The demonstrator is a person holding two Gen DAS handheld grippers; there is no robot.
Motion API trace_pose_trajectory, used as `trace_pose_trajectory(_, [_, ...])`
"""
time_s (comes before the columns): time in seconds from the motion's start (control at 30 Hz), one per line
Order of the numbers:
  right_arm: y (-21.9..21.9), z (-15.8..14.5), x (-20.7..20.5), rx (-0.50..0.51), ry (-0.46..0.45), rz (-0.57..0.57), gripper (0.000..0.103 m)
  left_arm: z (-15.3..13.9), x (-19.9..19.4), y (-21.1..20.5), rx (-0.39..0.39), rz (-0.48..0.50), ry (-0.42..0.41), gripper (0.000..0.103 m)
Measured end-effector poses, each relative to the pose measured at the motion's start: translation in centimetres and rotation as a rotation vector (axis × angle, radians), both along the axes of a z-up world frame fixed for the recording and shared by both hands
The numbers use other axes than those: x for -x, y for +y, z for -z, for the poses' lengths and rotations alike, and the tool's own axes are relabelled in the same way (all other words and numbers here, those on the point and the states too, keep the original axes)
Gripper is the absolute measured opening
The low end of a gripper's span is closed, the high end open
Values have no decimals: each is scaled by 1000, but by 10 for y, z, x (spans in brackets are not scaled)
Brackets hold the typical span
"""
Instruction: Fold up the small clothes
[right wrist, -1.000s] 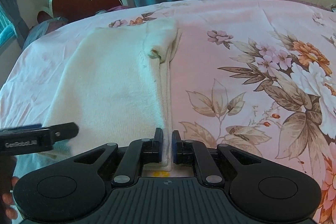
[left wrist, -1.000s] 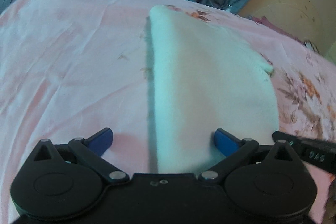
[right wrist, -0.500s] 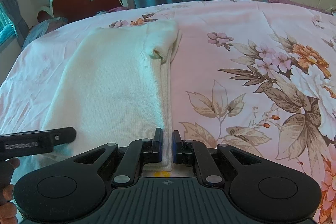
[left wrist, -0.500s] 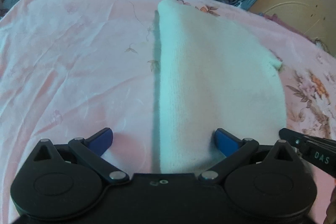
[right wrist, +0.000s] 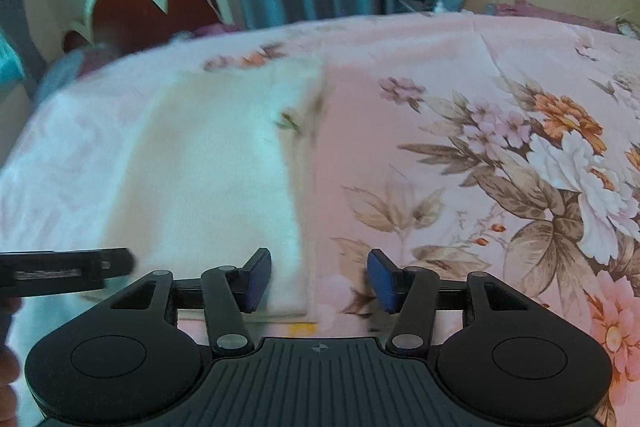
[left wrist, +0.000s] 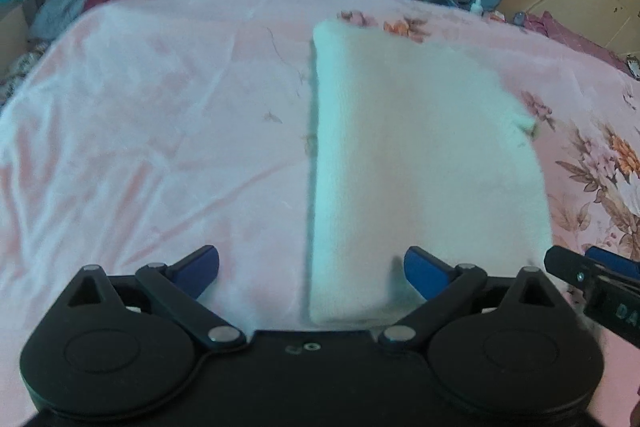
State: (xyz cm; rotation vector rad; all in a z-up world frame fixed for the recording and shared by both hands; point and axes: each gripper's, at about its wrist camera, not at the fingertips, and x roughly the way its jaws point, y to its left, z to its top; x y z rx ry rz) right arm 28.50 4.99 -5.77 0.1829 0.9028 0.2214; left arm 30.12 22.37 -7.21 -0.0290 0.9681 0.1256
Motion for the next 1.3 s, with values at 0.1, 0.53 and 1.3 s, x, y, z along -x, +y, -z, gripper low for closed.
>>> trace_pose_trajectory(0.1, [-6, -22, 18, -49, -15, -30, 54, -22, 19, -3, -28, 7, -42, 99])
trace_pose_trajectory(0.53, [-48, -129, 163, -14, -249, -57, 102, -131, 170, -37, -79, 1, -189, 102])
trace_pose_trajectory(1.3, [-76, -191, 263, 10, -402, -35, 103, -184, 291, -60, -47, -37, -330, 102])
